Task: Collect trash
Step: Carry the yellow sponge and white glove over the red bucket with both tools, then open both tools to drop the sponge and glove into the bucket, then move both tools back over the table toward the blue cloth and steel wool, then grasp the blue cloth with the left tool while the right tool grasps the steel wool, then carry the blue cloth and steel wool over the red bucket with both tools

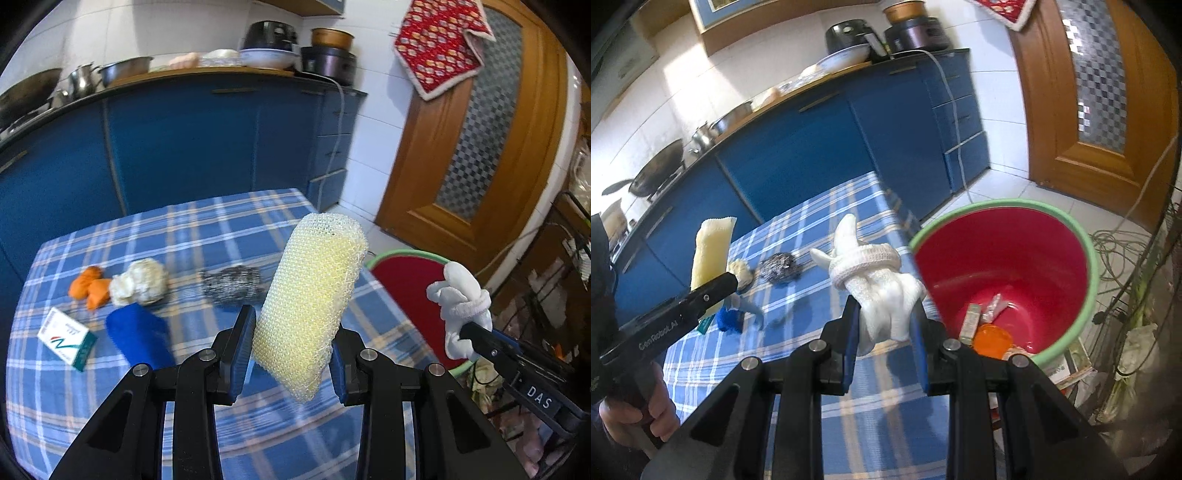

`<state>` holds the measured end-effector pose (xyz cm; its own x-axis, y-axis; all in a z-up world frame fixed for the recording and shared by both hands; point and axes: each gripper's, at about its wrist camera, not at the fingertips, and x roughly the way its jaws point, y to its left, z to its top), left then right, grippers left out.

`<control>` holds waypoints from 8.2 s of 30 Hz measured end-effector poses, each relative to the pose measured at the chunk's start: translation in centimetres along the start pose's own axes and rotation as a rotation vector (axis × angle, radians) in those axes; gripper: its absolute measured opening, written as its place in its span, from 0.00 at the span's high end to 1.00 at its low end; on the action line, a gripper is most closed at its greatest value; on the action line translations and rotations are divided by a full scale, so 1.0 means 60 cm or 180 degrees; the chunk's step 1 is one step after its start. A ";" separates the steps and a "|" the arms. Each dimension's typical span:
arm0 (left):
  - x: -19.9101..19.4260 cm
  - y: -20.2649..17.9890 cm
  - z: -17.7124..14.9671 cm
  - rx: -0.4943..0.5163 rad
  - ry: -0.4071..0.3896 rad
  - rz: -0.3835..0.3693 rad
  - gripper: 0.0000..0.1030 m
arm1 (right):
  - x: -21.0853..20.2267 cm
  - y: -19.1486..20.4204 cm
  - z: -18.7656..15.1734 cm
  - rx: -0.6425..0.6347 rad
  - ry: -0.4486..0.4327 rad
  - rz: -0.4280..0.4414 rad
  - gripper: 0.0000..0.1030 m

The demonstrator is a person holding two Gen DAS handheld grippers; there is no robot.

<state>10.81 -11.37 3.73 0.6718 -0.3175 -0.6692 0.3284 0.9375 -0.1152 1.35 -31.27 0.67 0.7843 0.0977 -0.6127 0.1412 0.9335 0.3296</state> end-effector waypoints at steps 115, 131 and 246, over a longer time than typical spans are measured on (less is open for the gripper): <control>0.030 0.162 -0.036 -0.0820 0.0144 0.0782 0.49 | 0.022 -0.007 0.008 0.0055 0.0010 -0.0015 0.35; 0.083 0.220 -0.054 -0.1054 0.0333 0.0753 0.48 | 0.095 0.095 0.031 -0.0345 0.0212 0.0131 0.30; 0.088 -0.175 0.004 0.0289 0.0115 -0.0699 0.81 | 0.010 -0.183 0.027 0.0609 -0.0073 -0.0408 0.68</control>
<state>11.05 -22.95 1.58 0.5540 -0.5055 -0.6615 0.5234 0.8294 -0.1954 1.24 -42.04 -2.19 0.7658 -0.0275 -0.6425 0.3509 0.8552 0.3816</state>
